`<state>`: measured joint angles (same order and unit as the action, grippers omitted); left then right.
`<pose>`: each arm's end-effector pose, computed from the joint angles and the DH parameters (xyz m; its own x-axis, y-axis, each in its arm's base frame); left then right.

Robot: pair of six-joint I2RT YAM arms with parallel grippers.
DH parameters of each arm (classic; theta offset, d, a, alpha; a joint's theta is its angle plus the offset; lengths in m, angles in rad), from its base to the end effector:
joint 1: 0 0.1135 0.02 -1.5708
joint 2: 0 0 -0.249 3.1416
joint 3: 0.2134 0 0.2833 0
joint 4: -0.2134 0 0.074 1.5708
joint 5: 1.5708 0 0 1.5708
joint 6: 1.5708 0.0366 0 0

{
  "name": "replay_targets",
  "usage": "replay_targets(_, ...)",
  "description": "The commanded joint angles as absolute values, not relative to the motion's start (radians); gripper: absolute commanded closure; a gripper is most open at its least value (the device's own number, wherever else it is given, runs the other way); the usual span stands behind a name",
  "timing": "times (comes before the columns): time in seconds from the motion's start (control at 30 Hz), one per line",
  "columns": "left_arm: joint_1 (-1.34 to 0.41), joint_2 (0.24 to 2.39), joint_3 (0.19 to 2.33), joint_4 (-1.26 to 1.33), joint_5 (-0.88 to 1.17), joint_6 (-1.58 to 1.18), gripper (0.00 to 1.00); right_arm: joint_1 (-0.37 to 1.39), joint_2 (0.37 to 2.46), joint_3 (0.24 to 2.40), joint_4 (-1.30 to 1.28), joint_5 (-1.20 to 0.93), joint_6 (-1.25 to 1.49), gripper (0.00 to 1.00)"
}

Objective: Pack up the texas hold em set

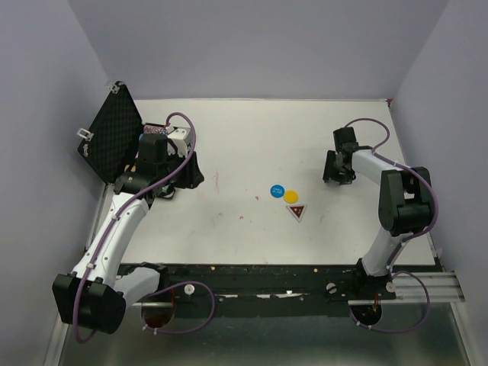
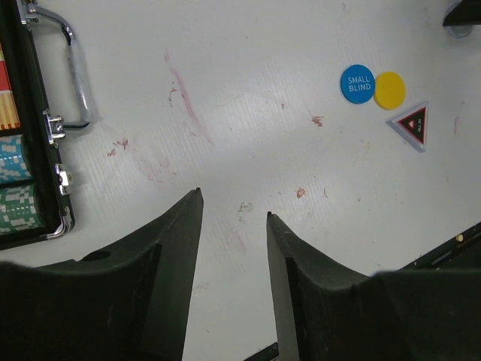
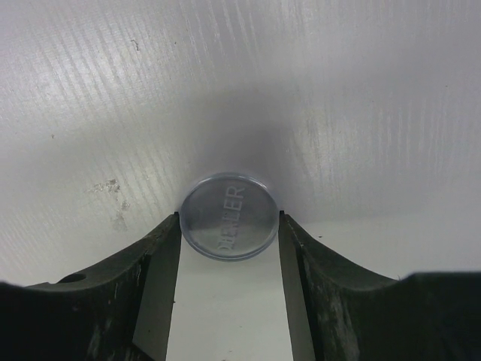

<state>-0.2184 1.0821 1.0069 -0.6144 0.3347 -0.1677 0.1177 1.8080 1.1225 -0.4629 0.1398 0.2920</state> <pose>0.2585 -0.0697 0.3033 -0.6879 -0.0088 -0.7258 0.3420 0.8780 -0.3348 0.3740 0.0391 0.1261 -0.8846 0.1825 -0.4292 0.2037 0.9790 -0.0037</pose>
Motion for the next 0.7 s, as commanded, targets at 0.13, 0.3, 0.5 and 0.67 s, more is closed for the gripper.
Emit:
replay_targets(0.13,-0.222,1.107,0.977,-0.557,0.463,-0.233,0.49,0.133,1.741,1.091,-0.518,0.023,0.264,0.55)
replay_targets(0.3,-0.222,1.156,0.94,-0.483,0.589,-0.32,0.49,0.201,1.689,1.089,-0.535,0.009,0.265,0.57)
replay_targets(0.5,-0.225,1.241,0.914,-0.414,0.696,-0.406,0.49,0.356,1.652,1.08,-0.517,0.012,0.267,0.58)
replay_targets(0.67,-0.225,1.305,0.893,-0.357,0.762,-0.471,0.49,0.514,1.629,1.081,-0.46,0.006,0.239,0.59)
